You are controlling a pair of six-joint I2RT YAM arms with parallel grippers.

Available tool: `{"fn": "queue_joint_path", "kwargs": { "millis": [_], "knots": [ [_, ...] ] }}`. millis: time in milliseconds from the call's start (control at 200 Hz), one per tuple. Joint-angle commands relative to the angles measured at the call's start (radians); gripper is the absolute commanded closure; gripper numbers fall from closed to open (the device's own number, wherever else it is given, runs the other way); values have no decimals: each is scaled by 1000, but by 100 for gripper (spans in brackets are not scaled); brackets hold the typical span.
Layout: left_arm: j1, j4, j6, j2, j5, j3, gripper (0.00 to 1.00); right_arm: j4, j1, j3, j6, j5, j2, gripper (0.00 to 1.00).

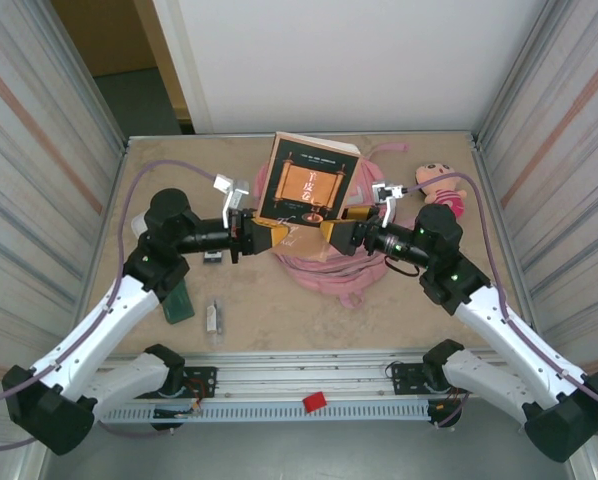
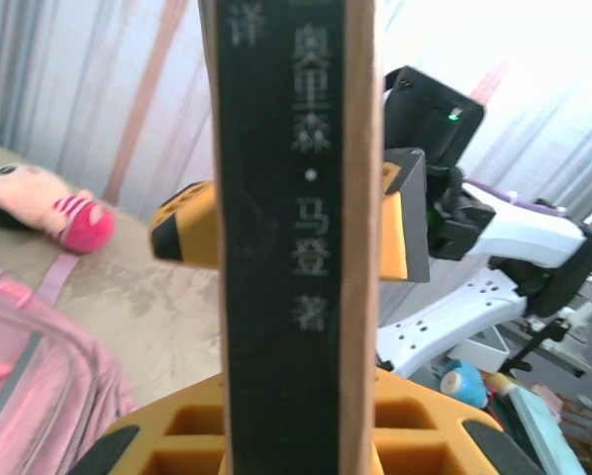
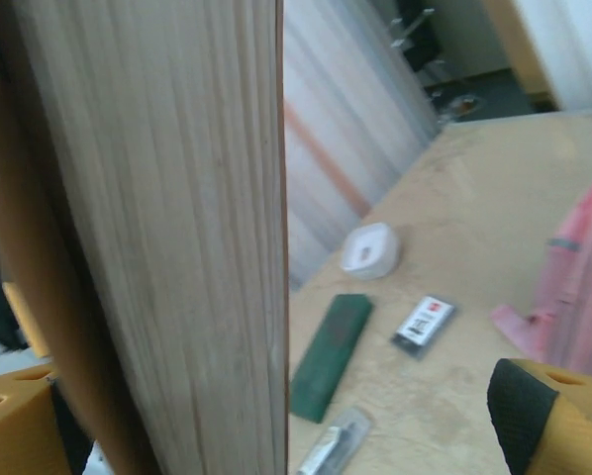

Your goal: Pack the student bag

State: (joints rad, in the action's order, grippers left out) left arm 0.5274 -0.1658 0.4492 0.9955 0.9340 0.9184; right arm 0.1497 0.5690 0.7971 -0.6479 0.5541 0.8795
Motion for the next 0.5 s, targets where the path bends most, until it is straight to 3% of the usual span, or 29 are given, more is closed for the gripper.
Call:
{"fn": "queue_joint_path", "kwargs": {
  "millis": [0, 236, 496],
  "knots": [
    [8, -205, 57, 11, 69, 45, 93, 155, -5, -1, -37, 168, -11, 1],
    [10, -272, 107, 46, 47, 21, 92, 326, -3, -21, -109, 271, -39, 1],
    [11, -272, 104, 62, 20, -10, 91, 353, -3, -15, -95, 220, -52, 32]
  ]
}}
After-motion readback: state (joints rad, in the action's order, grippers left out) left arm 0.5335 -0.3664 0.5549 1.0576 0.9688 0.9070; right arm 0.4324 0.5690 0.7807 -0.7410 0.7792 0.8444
